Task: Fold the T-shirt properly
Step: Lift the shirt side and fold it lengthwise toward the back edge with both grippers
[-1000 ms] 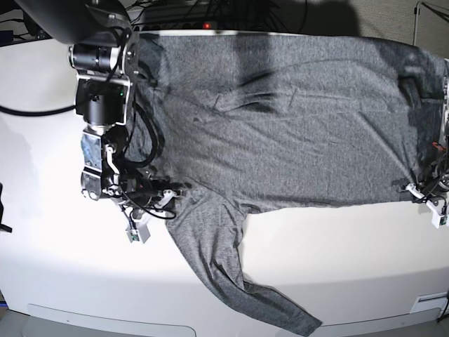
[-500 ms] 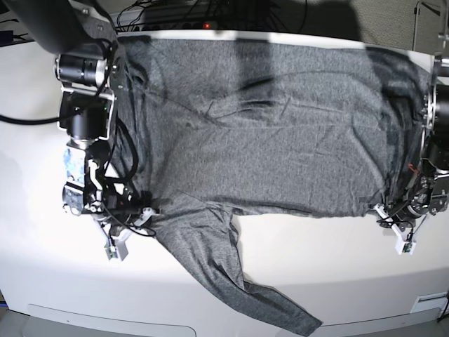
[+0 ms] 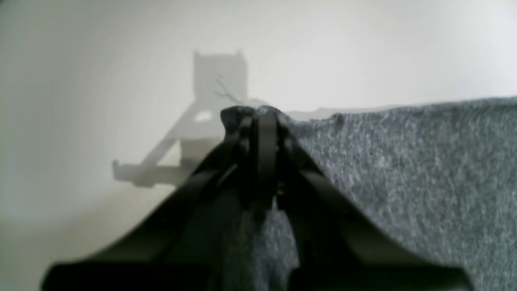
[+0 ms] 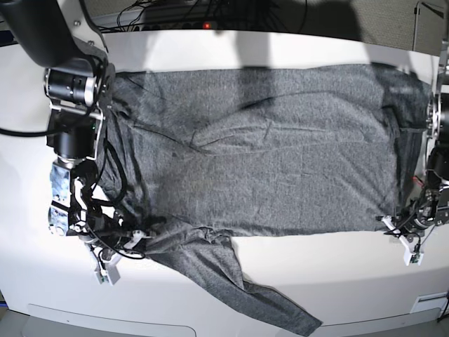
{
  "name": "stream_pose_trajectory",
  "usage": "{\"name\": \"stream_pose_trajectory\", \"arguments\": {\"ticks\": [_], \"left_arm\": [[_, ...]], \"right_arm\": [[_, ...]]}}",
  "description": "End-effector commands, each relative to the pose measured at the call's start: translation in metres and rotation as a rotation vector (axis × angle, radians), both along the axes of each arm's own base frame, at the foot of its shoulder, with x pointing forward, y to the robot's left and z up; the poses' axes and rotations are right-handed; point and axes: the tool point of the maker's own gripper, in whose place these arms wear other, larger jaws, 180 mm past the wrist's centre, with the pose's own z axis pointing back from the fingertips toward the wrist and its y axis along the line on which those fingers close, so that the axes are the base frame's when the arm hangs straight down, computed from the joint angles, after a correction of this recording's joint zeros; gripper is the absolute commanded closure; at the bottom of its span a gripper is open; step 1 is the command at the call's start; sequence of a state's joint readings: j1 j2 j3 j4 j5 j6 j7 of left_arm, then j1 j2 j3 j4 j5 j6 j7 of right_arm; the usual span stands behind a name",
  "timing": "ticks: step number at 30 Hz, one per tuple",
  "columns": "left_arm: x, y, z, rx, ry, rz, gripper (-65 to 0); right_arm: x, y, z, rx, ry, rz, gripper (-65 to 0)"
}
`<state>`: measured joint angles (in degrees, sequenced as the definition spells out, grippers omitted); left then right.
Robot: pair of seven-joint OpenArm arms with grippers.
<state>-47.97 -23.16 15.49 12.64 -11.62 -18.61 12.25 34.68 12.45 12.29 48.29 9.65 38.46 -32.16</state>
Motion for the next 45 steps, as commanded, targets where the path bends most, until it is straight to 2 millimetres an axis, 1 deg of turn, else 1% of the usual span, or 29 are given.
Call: {"name": "stream_pose_trajectory", "arguments": {"ticks": [1, 4, 6, 9, 13, 14, 17, 20, 24, 26, 30, 35, 37, 40, 45], "left_arm": [[0.020, 0.004, 0.028, -0.001, -0.065, 0.004, 0.0], [0.018, 0.005, 0.031, -0.057, -0.034, 0.041, 0.0], [0.019, 0.007, 0.038, -0.108, -0.034, 0.068, 0.0], [0.018, 0.016, 0.052, -0.125, -0.051, 0.074, 0.0], [0.006, 0.026, 0.061, -0.113, -0.043, 0.053, 0.0], [0.003, 0.026, 0.062, -0.110, -0.047, 0.043, 0.0], [-0.012, 0.025, 0.058, -0.103, -0.044, 0.010, 0.0], [-0.028, 0.017, 0.055, -0.099, -0.031, -0.036, 0.0], [-0.043, 0.008, 0.062, -0.050, -0.030, -0.113, 0.0], [-0.050, 0.009, 0.069, -0.010, -0.020, -0.138, 0.0], [-0.061, 0.011, 0.083, 0.050, -0.030, -0.160, 0.0], [-0.080, 0.005, 0.084, 0.110, 0.015, -0.186, 0.0], [-0.085, 0.004, 0.087, 0.141, 0.009, -0.189, 0.0], [-0.091, 0.007, 0.096, 0.183, -0.011, -0.156, 0.0], [-0.106, 0.000, 0.109, 0.178, -0.045, -0.167, 0.0]], "right_arm": [[0.015, -0.006, 0.028, 0.010, -0.076, 0.003, 0.0], [0.008, -0.015, 0.027, 0.004, -0.066, 0.003, 0.0], [0.003, -0.023, 0.028, -0.008, -0.065, -0.002, 0.0], [-0.010, -0.032, 0.028, -0.033, -0.055, 0.001, 0.0], [-0.030, -0.040, 0.025, -0.090, -0.069, 0.013, 0.0], [-0.035, -0.039, 0.026, -0.098, -0.076, 0.019, 0.0], [-0.049, -0.031, 0.030, -0.096, -0.106, 0.041, 0.0], [-0.062, -0.026, 0.036, -0.129, -0.126, 0.065, 0.0], [-0.077, -0.019, 0.047, -0.175, -0.153, 0.096, 0.0], [-0.085, -0.015, 0.050, -0.196, -0.161, 0.111, 0.0], [-0.104, -0.009, 0.050, -0.222, -0.164, 0.136, 0.0], [-0.127, -0.001, 0.050, -0.246, -0.171, 0.163, 0.0], [-0.135, -0.003, 0.051, -0.252, -0.171, 0.158, 0.0], [-0.145, -0.014, 0.051, -0.257, -0.164, 0.129, 0.0], [-0.160, -0.028, 0.052, -0.225, -0.150, 0.082, 0.0]]}}
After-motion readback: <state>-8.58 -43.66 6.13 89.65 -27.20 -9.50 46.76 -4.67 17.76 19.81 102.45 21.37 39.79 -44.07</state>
